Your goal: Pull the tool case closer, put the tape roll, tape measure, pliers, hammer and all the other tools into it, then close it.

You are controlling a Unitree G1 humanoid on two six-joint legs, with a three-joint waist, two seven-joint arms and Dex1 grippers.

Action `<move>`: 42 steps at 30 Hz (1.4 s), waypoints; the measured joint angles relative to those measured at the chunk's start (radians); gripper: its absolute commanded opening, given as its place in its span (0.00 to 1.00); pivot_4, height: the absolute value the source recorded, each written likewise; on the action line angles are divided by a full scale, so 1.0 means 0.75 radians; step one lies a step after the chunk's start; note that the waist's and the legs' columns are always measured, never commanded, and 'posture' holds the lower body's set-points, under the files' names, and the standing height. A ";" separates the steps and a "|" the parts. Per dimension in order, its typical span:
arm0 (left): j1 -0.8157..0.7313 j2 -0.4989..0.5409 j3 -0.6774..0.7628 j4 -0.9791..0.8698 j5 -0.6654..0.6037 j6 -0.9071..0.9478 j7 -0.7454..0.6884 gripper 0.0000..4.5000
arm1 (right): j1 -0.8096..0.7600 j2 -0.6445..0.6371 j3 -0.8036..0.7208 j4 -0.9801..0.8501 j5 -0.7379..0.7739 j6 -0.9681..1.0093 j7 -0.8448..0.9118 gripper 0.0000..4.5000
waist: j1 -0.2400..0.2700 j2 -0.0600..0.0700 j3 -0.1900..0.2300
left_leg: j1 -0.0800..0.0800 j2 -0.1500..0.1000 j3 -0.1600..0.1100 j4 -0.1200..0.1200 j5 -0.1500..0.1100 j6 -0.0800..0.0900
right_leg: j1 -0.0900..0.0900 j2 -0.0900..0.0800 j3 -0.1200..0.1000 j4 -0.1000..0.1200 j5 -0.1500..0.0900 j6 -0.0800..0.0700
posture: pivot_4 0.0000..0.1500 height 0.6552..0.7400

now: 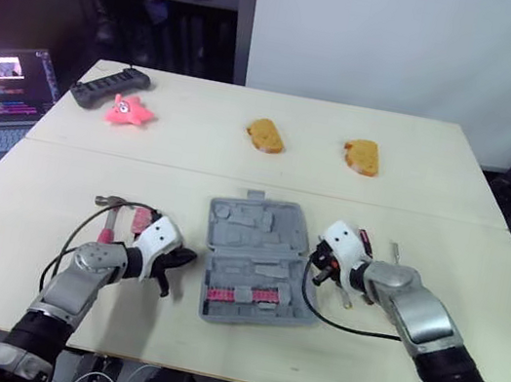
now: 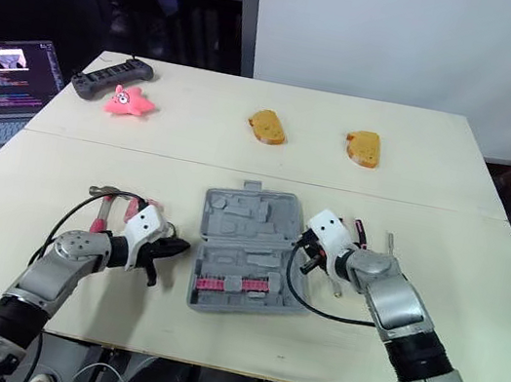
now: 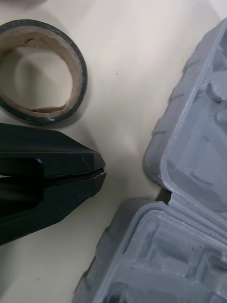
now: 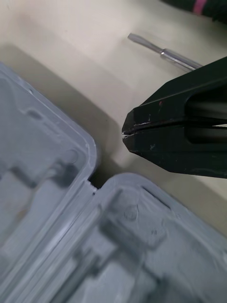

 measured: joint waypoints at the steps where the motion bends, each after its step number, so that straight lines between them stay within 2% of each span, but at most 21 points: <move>1: -0.010 -0.005 -0.012 0.001 0.017 -0.001 0.007 0.00 | -0.017 0.002 0.010 0.021 -0.014 -0.012 0.015 0.01 | -0.001 0.000 0.000 | 0.001 0.000 0.000 0.000 0.000 0.000 | 0.001 0.000 0.000 0.000 0.000 0.000 | 1.00 1.00; 6: -0.067 -0.025 -0.081 0.042 0.076 -0.041 0.011 0.00 | -0.038 0.008 0.042 0.023 -0.063 -0.018 0.087 0.01 | -0.002 0.001 -0.002 | 0.001 0.000 0.000 0.000 0.000 0.000 | 0.001 0.000 0.000 0.000 0.000 0.000 | 1.00 1.00; 10: -0.079 0.009 -0.128 0.050 0.116 -0.091 -0.048 0.00 | -0.002 0.005 0.068 -0.067 -0.089 0.040 0.126 0.01 | -0.004 0.004 -0.010 | 0.001 0.000 0.000 0.000 0.000 0.000 | 0.001 0.000 0.000 -0.001 0.000 0.000 | 1.00 1.00; 22: 0.132 0.132 -0.123 -0.126 0.076 -0.115 -0.182 0.00 | 0.344 -0.031 0.050 -0.622 -0.063 0.390 0.116 0.01 | -0.006 0.009 -0.030 | 0.003 0.002 0.001 -0.002 -0.002 0.004 | 0.002 0.000 0.000 -0.003 0.000 0.001 | 1.00 1.00; 42: 0.244 0.185 -0.116 -0.227 0.029 -0.086 -0.203 0.00 | 0.436 -0.005 0.017 -0.773 0.002 0.565 0.060 0.01 | -0.006 0.009 -0.032 | 0.003 0.002 0.001 -0.003 -0.003 0.004 | 0.002 0.000 0.000 -0.004 0.000 0.001 | 1.00 1.00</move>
